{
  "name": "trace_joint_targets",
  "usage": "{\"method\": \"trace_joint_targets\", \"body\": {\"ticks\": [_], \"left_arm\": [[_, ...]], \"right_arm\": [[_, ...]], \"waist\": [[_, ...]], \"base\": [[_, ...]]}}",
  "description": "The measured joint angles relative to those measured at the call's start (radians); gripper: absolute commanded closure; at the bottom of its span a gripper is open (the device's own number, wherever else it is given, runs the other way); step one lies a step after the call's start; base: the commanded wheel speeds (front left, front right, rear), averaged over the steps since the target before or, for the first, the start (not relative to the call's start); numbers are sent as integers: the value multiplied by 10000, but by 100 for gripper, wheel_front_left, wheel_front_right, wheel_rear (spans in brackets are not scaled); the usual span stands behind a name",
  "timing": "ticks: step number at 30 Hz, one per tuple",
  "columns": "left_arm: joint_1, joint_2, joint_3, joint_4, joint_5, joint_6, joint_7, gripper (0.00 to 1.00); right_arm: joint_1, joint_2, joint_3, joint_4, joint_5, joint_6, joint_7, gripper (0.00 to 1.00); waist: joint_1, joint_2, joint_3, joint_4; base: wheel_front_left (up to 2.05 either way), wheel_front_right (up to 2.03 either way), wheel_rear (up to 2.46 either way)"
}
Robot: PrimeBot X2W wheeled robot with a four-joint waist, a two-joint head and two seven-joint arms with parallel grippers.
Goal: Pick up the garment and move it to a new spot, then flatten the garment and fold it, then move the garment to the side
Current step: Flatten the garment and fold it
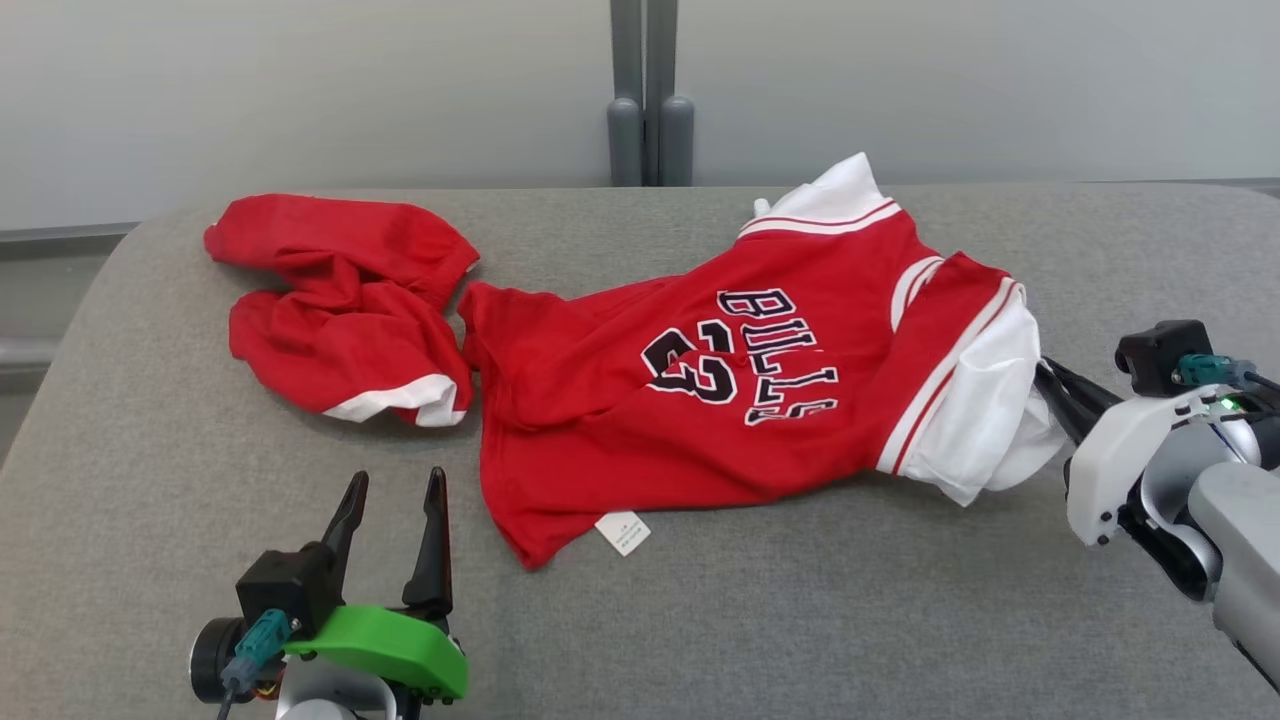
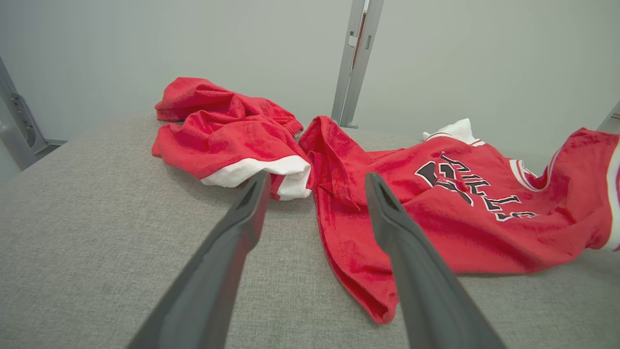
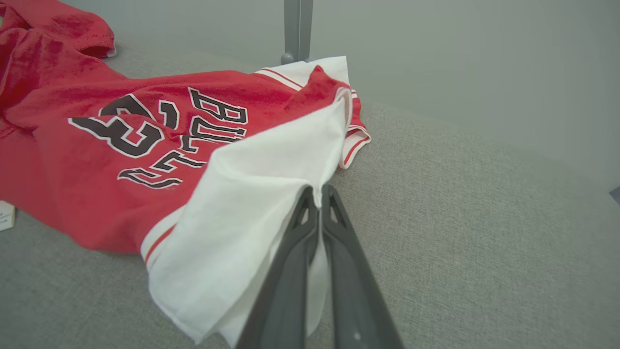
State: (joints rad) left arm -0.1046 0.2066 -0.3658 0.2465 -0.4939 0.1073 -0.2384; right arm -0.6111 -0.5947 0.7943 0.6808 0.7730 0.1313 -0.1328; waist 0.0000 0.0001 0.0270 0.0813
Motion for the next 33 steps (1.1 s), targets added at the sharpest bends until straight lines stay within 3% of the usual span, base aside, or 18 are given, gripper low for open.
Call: {"method": "trace_joint_targets", "body": {"ticks": [9,10,11,12,21,28,33], "left_arm": [[32,27,-40,-144,-59,63,44,0],[32,27,-52,-140,-65,63,44,0],[31,29,-59,-136,-71,63,46,0],[31,29,-79,-128,-71,63,56,0],[46,138,-109,-117,-130,71,100,0],[152,217,-69,-173,-159,132,81,0],[286,251,-13,-249,-176,157,4,0]], "right_arm": [[1844,117,-2054,-754,-1616,2,1555,100],[2087,221,-2345,-796,-1722,2,1864,63],[2336,318,-2640,-830,-1833,2,2219,17],[2588,395,-2857,-947,-2015,4,2474,0],[4620,663,-5668,-2842,-3266,2,4454,0],[5647,1906,-7998,-5616,-4243,2,4265,0],[6024,3145,-8982,-6892,-4734,2,3139,0]], "waist": [[0,0,-108,-831],[0,0,-108,-884],[0,0,-107,-927],[0,0,-107,-958],[0,0,-177,-925],[0,0,-303,-896],[0,0,-434,-892]], "base": [[0,0,0],[0,0,0],[0,0,0],[0,0,0],[0,0,0],[0,0,0],[0,0,0]]}}
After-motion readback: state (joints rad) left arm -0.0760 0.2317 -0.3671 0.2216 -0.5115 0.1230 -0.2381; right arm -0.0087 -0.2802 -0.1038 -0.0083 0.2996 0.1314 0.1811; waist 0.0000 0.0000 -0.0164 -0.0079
